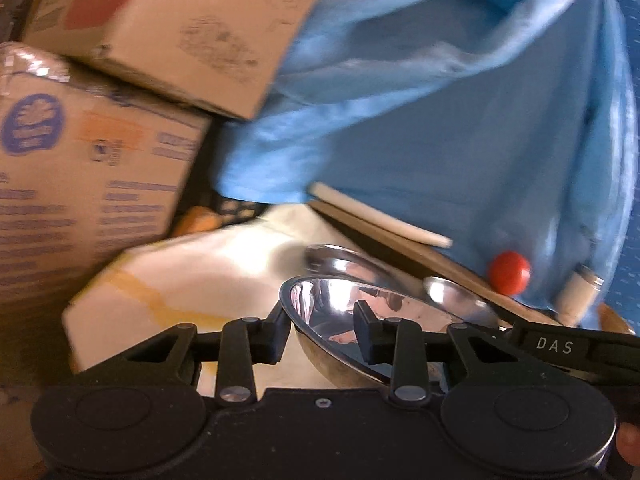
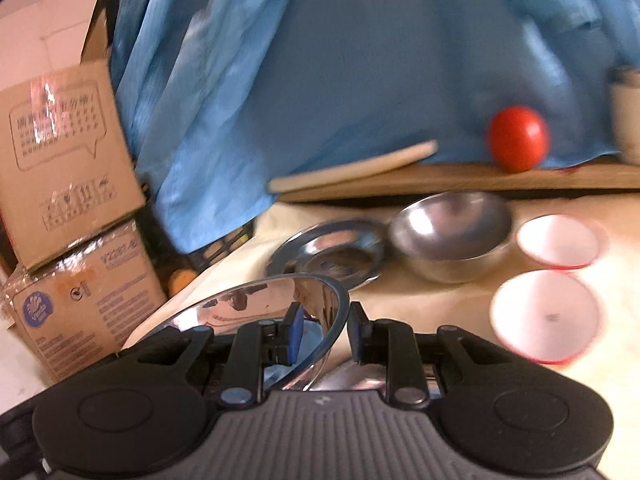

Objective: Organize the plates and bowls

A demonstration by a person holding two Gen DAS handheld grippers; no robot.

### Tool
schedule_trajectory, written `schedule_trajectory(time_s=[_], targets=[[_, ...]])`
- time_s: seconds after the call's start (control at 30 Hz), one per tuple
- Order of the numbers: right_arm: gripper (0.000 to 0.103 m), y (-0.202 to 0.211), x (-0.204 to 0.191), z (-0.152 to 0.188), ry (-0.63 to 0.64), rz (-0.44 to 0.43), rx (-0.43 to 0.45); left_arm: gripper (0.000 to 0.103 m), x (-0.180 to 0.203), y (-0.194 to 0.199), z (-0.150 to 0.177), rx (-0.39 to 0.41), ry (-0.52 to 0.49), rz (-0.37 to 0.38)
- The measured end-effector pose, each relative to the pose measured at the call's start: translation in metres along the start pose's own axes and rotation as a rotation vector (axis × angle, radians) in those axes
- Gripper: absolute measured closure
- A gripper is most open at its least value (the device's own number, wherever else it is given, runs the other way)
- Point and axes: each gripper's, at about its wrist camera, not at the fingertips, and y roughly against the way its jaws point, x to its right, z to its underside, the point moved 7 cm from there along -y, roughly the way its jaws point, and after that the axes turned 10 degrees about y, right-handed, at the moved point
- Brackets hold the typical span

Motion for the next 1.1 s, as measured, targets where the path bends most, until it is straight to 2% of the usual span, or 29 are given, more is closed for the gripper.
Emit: schedule_trajectory(time_s=[0.17,0.33,0.6,0.9,1.1], targets=[[0.076,0.037,0.026,0.013,-0.001,0.103,0.041,0.068,0.030,0.000,0.024,-0.051,-0.057,0.063],[0.076,0.058,0.044,0.028,-0.004,0.178,0.047,0.068,0.048,0.000,0.048,-0.091,-0.109,0.087],[0.076,0.061,0.054,0.056,-0.010,0.222,0.022,0.068,0.067,0.003,0.072,-0.028,-0.262,0.027],[0.076,0.067,0.057,0.069,0.020,0.269,0.025,0.068,0.065,-0.006,0.089,-0.078,-0.310,0.004],[0.076,0.066,0.056,0.073,0.036,0.278,0.021,0.064,0.066,-0.007,0.092,-0.072,-0.338,-0.008]])
